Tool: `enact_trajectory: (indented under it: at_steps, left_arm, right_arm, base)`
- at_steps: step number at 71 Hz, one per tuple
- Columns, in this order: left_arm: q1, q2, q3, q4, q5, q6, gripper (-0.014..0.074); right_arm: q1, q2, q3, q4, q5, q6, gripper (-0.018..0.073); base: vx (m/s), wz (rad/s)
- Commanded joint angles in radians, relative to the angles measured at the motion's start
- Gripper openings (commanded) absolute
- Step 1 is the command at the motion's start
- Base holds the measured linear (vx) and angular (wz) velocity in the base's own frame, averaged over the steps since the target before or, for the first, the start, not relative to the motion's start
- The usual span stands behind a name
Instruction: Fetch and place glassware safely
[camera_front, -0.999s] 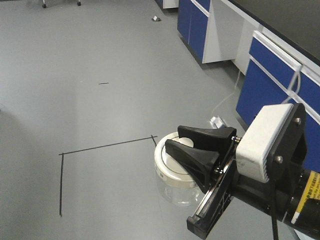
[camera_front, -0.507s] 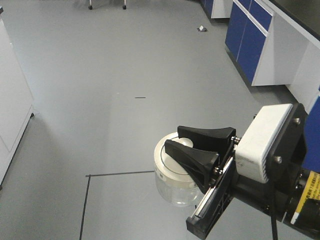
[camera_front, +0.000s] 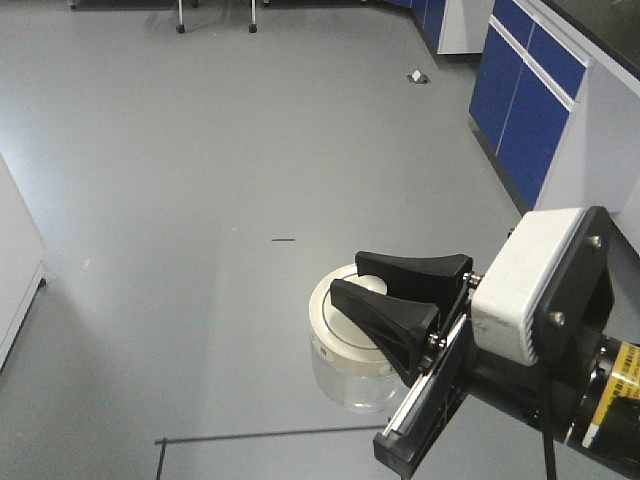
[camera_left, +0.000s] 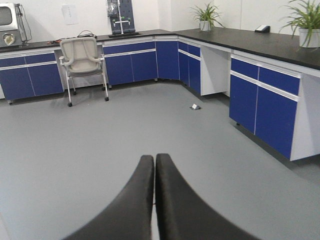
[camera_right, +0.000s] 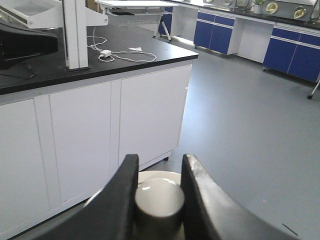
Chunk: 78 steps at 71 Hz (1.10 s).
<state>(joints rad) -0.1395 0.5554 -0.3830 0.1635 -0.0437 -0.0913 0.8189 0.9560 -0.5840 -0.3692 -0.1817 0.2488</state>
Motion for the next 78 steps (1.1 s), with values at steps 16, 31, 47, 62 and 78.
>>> enact_trajectory:
  at_steps: [16, 31, 47, 62, 78]
  left_arm:
    - [-0.006, 0.0, -0.025, -0.008, -0.071, -0.008, -0.0007]
    - [-0.006, 0.0, -0.025, -0.008, -0.071, -0.008, -0.0007]
    - [-0.006, 0.0, -0.025, -0.008, -0.071, -0.008, -0.0007]
    - [-0.006, 0.0, -0.025, -0.008, -0.071, -0.008, -0.0007]
    - [-0.006, 0.0, -0.025, -0.008, -0.071, -0.008, -0.0007]
  right_arm:
    - [0.003, -0.021, -0.032, 0.007, -0.097, -0.003, -0.0001]
    - [0.003, -0.021, -0.032, 0.007, -0.097, -0.003, -0.0001]
    - [0.003, -0.021, -0.032, 0.007, -0.097, -0.003, -0.0001]
    - [0.003, -0.021, -0.032, 0.007, -0.097, -0.003, -0.0001]
    - [0.003, -0.021, -0.032, 0.007, -0.097, -0.003, -0.0001]
  base:
    - [0.51, 0.06]
    - [0.53, 0.08]
    - [0.54, 0.06]
    - [0.54, 0.05]
    - [0.54, 0.01]
